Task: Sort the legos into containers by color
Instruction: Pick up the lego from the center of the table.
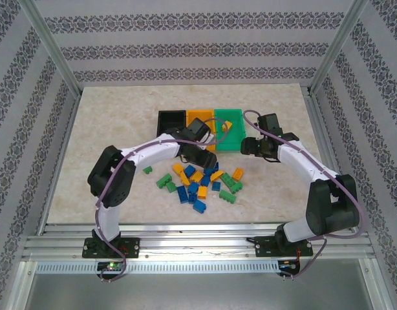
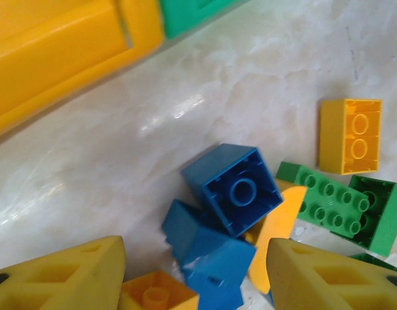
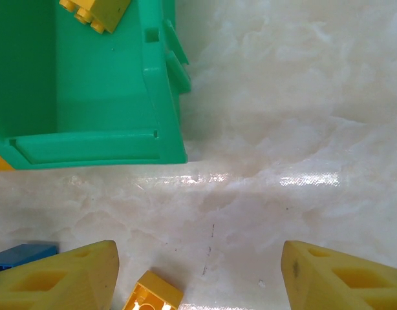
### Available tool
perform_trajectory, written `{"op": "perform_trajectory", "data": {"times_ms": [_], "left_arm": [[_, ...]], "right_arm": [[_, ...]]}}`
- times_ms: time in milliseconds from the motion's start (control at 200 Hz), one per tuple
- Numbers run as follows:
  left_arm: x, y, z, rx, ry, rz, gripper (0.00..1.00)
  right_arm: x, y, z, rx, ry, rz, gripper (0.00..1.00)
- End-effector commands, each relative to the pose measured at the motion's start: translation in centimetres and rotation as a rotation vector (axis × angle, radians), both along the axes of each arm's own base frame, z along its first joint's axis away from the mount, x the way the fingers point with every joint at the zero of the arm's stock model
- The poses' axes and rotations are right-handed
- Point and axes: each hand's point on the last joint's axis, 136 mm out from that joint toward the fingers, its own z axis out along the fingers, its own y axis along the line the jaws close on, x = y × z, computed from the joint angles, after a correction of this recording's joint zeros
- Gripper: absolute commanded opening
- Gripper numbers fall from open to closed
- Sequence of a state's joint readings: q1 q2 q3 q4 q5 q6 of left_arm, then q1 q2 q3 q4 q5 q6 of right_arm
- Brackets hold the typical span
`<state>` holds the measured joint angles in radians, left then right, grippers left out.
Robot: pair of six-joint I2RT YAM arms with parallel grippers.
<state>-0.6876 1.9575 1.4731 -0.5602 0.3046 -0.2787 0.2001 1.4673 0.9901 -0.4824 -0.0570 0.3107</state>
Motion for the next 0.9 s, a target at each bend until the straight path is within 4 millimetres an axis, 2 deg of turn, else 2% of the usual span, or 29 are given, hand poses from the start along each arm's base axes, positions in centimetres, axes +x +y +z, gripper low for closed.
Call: {"op": "perform_trajectory", "data": {"times_ms": [0, 215, 345, 510, 675, 894], "left_arm": [[-1.2, 0.1, -1.2, 0.082, 0.034, -0.062, 0.58], [-1.2, 0.7, -1.7, 0.127, 0.032, -0.075, 0.55], [-1.7, 0.4, -1.7, 0.105, 0.046, -0.087, 0.54], [-2.5, -0.3, -1.6, 0.091, 0.046, -0.107, 0.63], [-2.9, 0.1, -2.5, 0.129, 0.047, -0.117, 0.67], [-2.8, 0.2, -3.1, 0.158, 0.062, -0.123, 0.57]], "right_arm": [[-0.5, -0.1, 0.3, 0.008, -0.010, -0.009, 0.68], [-0.9, -0.4, 0.4, 0.001, -0.012, -0.014, 0.68], [-1.0, -0.5, 0.5, -0.002, -0.020, -0.021, 0.68], [-1.0, -0.5, 0.7, -0.004, -0.026, -0.021, 0.68], [-1.0, -0.3, 0.7, 0.001, -0.022, -0.016, 0.68], [-1.1, -0.2, 0.7, -0.006, -0.023, -0.009, 0.68]]}}
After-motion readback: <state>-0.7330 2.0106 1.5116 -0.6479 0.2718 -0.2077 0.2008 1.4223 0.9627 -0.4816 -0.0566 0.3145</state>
